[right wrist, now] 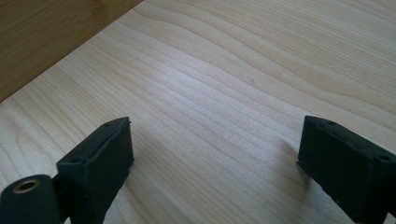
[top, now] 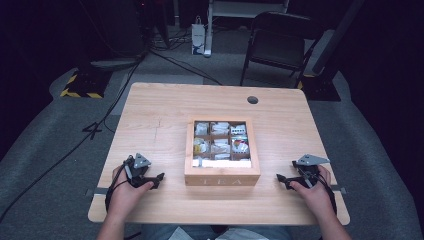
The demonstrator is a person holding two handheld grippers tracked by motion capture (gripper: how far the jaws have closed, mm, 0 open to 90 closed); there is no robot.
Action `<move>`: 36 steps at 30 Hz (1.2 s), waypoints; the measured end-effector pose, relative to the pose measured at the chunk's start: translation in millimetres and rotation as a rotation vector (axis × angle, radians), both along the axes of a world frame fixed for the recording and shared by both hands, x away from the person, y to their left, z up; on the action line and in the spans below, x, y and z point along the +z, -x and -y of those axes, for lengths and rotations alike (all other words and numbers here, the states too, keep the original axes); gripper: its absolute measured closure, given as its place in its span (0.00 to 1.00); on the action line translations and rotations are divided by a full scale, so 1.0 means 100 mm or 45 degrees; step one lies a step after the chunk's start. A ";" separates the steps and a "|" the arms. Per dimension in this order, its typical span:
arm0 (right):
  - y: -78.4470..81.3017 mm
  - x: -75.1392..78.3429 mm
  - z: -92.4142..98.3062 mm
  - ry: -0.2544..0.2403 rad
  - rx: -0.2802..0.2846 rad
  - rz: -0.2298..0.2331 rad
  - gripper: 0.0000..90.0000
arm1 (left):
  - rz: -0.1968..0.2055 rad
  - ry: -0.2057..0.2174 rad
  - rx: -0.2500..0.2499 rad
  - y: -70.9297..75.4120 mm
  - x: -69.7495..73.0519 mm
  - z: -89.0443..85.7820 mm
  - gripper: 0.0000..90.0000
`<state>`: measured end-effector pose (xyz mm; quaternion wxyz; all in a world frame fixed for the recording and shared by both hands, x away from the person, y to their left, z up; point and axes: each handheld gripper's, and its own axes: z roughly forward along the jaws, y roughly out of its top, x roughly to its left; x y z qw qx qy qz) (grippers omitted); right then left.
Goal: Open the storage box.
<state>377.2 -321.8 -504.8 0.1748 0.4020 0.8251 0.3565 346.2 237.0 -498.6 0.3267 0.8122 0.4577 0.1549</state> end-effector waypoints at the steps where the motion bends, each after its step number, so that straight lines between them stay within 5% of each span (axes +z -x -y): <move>1: 0.00 0.00 0.00 0.000 0.000 0.000 0.12 | -0.018 0.009 0.009 0.01 0.02 -0.03 0.36; 17: 0.01 0.00 0.00 -0.002 0.000 0.005 0.14 | 0.069 0.026 0.026 0.14 0.46 -0.20 0.36; 23: 0.01 0.00 0.00 -0.002 0.000 0.006 0.14 | 0.126 0.025 -0.011 0.21 0.61 -0.11 0.36; 28: 0.01 0.00 0.00 -0.002 0.000 0.005 0.14 | 0.121 0.017 -0.010 0.25 0.66 -0.02 0.37; 36: 0.01 0.00 0.00 -0.002 0.000 0.006 0.14 | 0.149 0.068 -0.121 0.33 0.78 0.23 0.38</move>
